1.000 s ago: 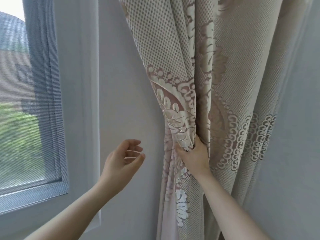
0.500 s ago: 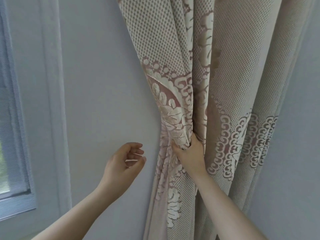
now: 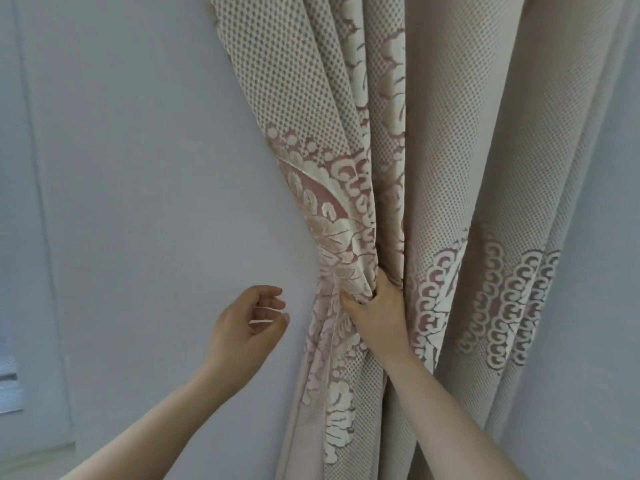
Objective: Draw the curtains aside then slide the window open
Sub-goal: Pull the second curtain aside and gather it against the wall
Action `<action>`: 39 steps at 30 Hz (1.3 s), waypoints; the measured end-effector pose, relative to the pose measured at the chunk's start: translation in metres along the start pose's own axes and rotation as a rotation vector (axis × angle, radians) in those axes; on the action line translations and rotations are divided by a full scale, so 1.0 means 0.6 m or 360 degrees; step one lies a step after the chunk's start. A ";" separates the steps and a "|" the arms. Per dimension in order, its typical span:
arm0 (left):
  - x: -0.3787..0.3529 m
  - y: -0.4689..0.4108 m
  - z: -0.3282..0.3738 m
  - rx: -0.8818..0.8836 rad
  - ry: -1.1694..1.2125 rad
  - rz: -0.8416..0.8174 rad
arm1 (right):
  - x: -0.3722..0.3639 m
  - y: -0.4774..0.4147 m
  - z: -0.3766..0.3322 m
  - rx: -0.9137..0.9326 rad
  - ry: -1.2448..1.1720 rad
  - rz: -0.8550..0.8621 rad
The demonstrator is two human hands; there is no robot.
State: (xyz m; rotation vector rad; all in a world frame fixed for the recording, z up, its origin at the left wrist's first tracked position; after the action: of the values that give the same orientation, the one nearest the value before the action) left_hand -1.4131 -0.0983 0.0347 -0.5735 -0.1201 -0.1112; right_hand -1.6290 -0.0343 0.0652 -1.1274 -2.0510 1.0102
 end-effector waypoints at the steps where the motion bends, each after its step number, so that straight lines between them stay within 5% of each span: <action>1: -0.010 0.002 0.005 -0.0005 -0.0003 0.0004 | 0.010 -0.004 0.007 0.0022 0.0027 0.0011; 24: -0.214 0.013 0.067 -0.0062 -0.0046 -0.0119 | 0.246 -0.105 0.232 -0.0212 0.0208 0.0138; 39: -0.316 -0.025 0.055 -0.0098 -0.0110 -0.0123 | 0.292 -0.126 0.384 -0.0224 0.0156 0.0255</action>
State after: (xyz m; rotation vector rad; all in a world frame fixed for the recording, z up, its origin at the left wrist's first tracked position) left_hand -1.6052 -0.0790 0.0430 -0.6344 -0.2064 -0.1705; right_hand -1.9214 0.0145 0.0257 -1.4045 -2.0042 0.8771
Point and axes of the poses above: each hand's wrist, its own y-axis away from the middle knuckle, its own x-axis out of the back of the hand, z = x × y, the point moved 10 cm from there along -y, towards the middle knuckle, and after that the axes turned 8 degrees about z, right-handed, at the moved point
